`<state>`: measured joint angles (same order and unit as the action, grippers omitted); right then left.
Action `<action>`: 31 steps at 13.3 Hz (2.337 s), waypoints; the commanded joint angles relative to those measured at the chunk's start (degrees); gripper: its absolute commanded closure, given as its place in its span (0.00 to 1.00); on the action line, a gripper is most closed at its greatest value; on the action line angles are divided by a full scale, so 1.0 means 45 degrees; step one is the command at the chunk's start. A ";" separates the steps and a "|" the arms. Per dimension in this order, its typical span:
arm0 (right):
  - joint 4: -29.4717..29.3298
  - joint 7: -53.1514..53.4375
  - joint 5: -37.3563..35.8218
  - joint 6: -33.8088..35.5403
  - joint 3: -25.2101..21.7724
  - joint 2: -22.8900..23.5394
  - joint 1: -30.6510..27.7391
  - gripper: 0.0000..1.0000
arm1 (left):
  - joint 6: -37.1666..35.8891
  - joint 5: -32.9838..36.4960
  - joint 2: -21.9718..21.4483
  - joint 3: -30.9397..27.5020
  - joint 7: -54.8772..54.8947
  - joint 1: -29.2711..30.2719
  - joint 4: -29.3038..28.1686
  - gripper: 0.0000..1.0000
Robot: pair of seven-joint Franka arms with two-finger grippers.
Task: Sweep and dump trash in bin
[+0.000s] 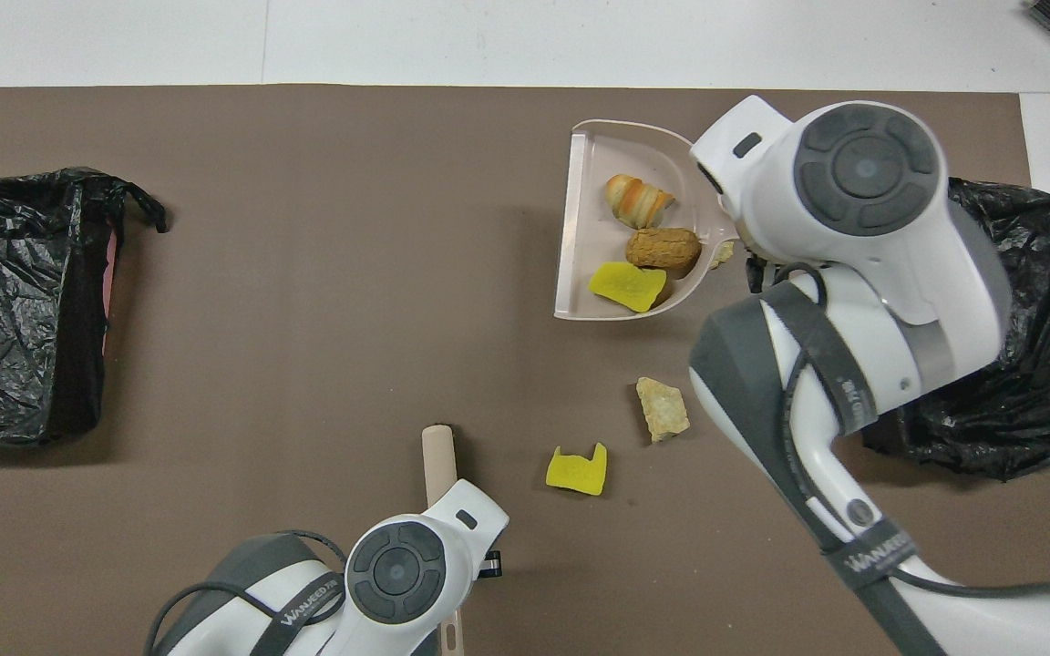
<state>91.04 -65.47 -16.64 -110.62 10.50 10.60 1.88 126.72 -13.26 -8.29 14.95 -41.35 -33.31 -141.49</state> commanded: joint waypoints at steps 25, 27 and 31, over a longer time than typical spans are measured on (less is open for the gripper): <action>0.5024 -0.2347 -0.9792 -0.0832 0.0048 -0.2706 -0.4854 1.00 | -0.4879 0.2048 0.1043 -0.0159 0.9227 0.9021 0.6774 0.00; 0.4888 -0.2347 -1.0769 -0.0148 0.0029 -0.2726 -0.4229 1.00 | -0.4841 0.2106 0.1023 -0.0159 0.9907 0.9722 0.6813 0.00; 0.4556 -0.2347 -1.2626 0.0653 0.0106 -0.2687 -0.3992 1.00 | -0.6025 0.2107 0.1120 -0.0159 1.0030 1.0175 0.8427 0.00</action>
<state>111.74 -77.03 -69.56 -109.43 10.74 -0.86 -16.03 104.62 -4.66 -4.28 13.43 3.80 11.83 -109.18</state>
